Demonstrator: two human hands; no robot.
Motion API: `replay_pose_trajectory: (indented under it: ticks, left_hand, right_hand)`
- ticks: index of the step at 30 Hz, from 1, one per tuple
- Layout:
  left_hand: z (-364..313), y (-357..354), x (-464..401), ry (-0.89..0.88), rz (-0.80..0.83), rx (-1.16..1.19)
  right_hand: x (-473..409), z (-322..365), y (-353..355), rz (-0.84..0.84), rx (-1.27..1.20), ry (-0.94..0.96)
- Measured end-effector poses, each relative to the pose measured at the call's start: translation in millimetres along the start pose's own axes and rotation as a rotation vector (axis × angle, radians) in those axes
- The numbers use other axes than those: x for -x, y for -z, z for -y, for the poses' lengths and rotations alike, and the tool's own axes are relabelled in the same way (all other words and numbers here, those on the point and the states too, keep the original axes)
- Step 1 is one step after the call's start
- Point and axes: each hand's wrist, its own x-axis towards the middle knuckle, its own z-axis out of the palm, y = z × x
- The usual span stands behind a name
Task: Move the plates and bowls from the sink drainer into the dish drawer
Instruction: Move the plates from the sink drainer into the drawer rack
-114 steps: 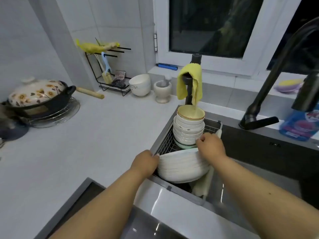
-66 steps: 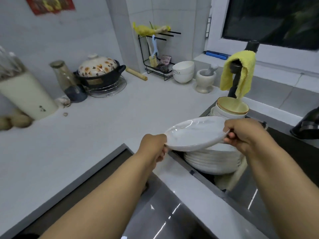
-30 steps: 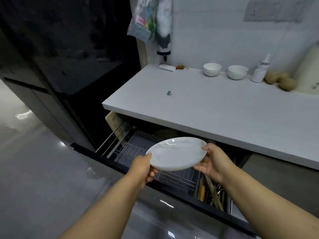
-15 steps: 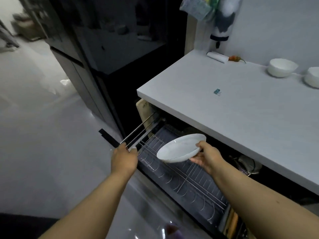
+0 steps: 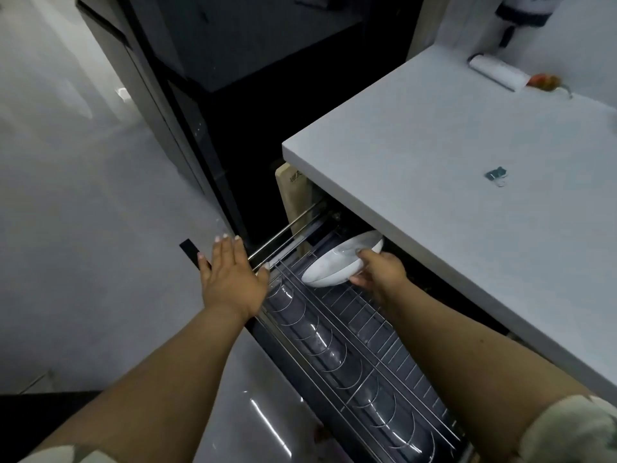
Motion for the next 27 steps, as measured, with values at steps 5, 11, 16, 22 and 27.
replay_pose_trajectory:
  ticks: [5, 11, 16, 22, 27]
  left_hand:
    - [1.3, -15.0, -13.5, -0.001, -0.026, -0.079]
    - [4.0, -20.3, -16.3, 0.001, -0.084, -0.102]
    - [5.9, -22.3, -16.7, -0.004, -0.134, -0.067]
    - [8.5, -25.5, -18.4, -0.014, -0.145, -0.03]
    - [8.6, -27.2, -17.7, -0.015, -0.171, 0.009]
  right_hand:
    - [-27.3, 1.8, -24.2, -0.04, 0.006, 0.061]
    - [-52.4, 9.5, -40.5, -0.095, 0.068, 0.068]
    - [-66.8, 17.8, -51.9, -0.094, 0.066, -0.007]
    - [-84.6, 23.2, -66.9, -0.093, 0.109, -0.059]
    - [-98.1, 26.4, -79.3, -0.09, 0.201, -0.075]
